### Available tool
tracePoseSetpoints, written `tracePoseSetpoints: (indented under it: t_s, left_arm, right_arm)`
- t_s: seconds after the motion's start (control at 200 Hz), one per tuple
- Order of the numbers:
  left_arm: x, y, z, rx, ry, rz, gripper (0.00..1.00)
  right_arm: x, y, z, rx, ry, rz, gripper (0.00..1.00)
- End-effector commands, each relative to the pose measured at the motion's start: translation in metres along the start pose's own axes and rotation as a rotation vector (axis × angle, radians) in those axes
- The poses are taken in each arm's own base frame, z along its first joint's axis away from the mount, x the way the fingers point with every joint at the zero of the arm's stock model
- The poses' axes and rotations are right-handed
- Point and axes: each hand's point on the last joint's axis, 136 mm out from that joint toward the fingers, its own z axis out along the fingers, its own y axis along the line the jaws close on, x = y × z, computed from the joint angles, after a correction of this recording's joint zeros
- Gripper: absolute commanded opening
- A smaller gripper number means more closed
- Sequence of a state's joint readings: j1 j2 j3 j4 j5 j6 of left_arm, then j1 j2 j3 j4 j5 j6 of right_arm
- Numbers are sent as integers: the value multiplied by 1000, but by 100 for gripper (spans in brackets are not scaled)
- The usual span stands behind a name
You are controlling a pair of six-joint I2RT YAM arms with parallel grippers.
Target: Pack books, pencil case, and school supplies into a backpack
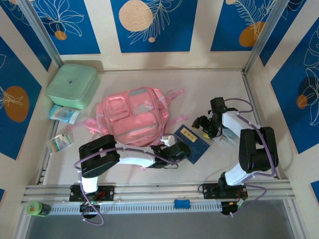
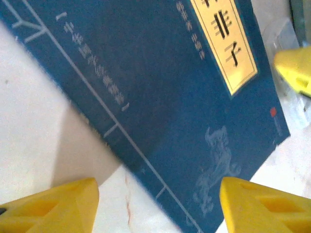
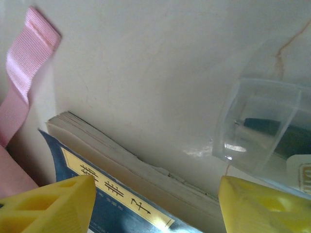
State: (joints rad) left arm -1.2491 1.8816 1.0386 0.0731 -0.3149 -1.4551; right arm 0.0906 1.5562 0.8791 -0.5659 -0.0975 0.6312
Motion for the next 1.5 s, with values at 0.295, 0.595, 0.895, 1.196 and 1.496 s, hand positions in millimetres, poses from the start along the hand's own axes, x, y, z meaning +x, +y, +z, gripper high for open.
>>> tracePoseSetpoints:
  t_s: [0.295, 0.595, 0.895, 1.196, 1.496]
  left_arm:
    - [-43, 13, 19, -30, -66, 1, 51]
    - [-55, 19, 19, -24, -32, 61, 42]
    - [-53, 25, 16, -67, -26, 88, 41]
    - [-59, 25, 18, -92, -40, 126, 40]
    - [-57, 28, 20, -103, -26, 140, 39]
  right_arm:
    - [95, -11, 1, -45, 182, -20, 69]
    - [100, -13, -2, -73, 187, -22, 70]
    - [92, -17, 8, -12, 206, -92, 68]
    - [114, 5, -7, -51, 228, -176, 66]
    - [117, 7, -15, -57, 221, -198, 52]
